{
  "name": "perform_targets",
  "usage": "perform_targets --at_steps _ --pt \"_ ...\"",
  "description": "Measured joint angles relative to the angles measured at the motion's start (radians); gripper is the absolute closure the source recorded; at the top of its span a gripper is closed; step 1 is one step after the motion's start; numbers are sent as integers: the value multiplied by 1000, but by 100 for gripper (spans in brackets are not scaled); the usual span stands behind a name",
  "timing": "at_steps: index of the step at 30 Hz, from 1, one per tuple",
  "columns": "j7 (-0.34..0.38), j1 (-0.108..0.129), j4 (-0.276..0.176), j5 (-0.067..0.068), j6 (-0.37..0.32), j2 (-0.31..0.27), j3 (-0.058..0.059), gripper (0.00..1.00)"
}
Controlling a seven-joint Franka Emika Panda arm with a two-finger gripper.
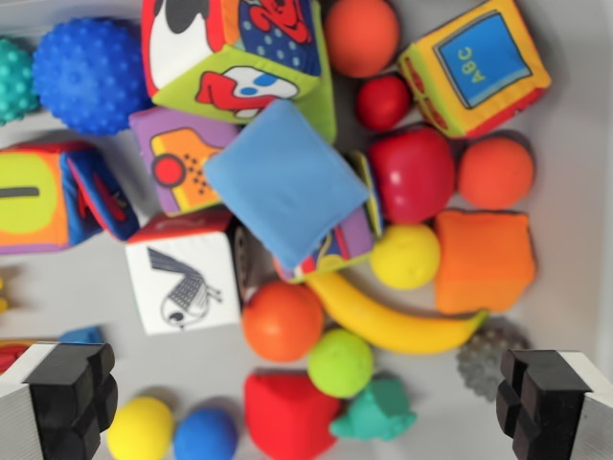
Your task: Pick an object from the bin
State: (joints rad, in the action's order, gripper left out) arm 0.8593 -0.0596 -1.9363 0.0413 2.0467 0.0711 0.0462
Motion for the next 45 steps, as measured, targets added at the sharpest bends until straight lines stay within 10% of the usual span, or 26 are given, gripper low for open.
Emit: perform_targets --at_steps 45 --pt "-54 82 -82 -5 149 89 -74 0"
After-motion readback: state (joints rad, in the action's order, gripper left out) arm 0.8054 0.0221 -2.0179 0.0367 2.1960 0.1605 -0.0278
